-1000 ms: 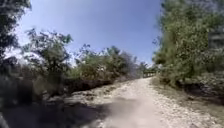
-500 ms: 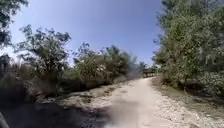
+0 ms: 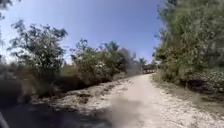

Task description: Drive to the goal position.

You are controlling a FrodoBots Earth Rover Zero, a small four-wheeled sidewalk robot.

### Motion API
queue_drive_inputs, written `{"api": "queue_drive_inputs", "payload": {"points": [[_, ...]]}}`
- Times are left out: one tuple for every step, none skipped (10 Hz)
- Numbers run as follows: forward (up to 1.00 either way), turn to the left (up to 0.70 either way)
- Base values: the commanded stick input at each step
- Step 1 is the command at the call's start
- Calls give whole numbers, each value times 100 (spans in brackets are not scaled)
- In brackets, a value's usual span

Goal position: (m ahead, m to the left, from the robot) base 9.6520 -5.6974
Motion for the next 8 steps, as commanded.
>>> {"api": "queue_drive_inputs", "payload": {"points": [[45, 2], [45, 2], [45, 2], [45, 2], [45, 2], [45, 2], [45, 2], [45, 2]]}}
